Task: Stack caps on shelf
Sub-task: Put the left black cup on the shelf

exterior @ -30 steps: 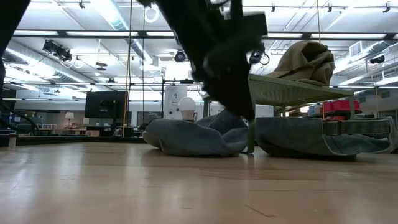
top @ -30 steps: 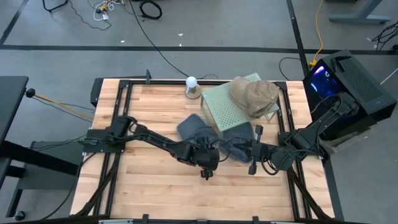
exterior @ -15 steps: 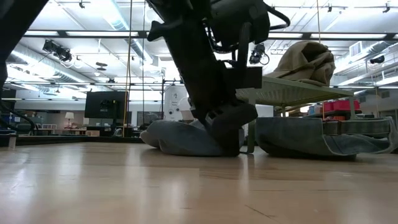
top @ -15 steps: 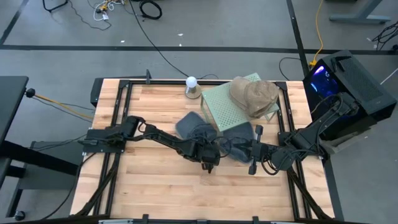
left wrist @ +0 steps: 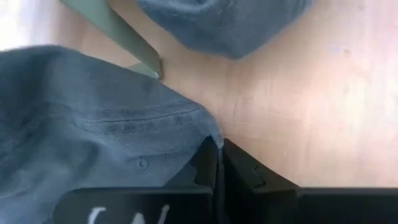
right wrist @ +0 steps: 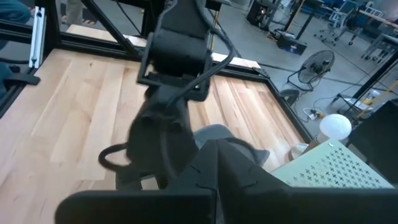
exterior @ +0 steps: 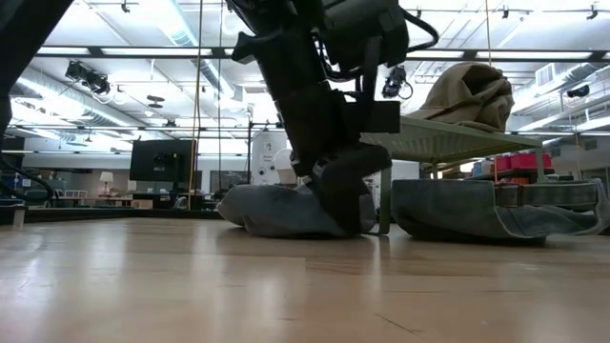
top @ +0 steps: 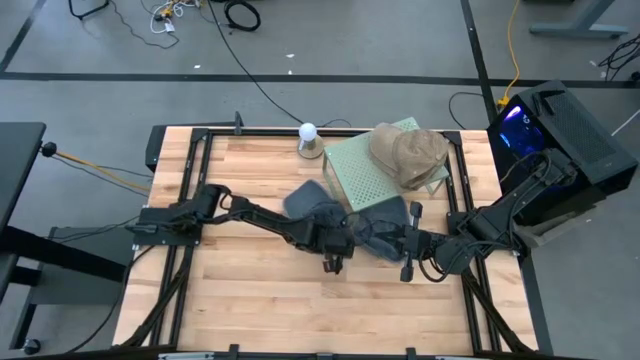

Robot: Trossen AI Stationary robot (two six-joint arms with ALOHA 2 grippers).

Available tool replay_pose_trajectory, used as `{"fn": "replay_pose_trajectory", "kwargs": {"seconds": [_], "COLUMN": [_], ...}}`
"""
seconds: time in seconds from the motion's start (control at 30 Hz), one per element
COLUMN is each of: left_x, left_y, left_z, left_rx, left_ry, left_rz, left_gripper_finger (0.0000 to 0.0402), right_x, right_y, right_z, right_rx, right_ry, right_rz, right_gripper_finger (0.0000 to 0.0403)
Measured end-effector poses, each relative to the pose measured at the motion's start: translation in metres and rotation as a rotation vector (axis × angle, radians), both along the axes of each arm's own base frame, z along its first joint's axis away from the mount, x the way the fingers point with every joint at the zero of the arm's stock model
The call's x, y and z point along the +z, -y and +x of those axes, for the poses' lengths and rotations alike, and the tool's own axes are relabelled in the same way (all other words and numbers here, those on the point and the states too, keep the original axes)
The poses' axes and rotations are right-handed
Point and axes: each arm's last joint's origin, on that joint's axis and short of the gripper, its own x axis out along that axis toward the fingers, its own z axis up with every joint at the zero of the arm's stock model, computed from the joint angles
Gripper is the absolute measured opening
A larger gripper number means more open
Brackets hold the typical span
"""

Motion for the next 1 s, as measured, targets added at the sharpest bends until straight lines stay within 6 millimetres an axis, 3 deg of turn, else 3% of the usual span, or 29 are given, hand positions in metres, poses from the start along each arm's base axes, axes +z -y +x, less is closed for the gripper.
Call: {"fn": "replay_pose_trajectory", "kwargs": {"seconds": [0.2, 0.5, 0.73, 1.0], "left_x": [0.022, 0.08, 0.151, 0.234], "left_y": [0.008, 0.016, 0.016, -0.001], "left_z": [-0.005, -0.011, -0.026, -0.054], "left_rx": [-0.108, -0.292, -0.372, -0.403], "left_ry": [-0.003, 0.13, 0.356, 0.719], "left_rz": [-0.223, -0.528, -0.64, -0.537], "left_gripper_finger": [0.0007, 0.0005, 0.0006, 0.0006], "right_x": [-0.001, 0.0, 0.013, 0.034], "right_y": [0.0, 0.0, 0.004, 0.018], "right_z": [0.0, 0.0, -0.006, -0.024], "right_rx": [-0.003, 0.001, 0.023, 0.03], "right_ry": [-0.005, 0.003, 0.055, 0.133], "right_rz": [0.003, -0.009, -0.017, 0.02], "right_gripper_finger": [0.0004, 0.0004, 0.0004, 0.0004]}}
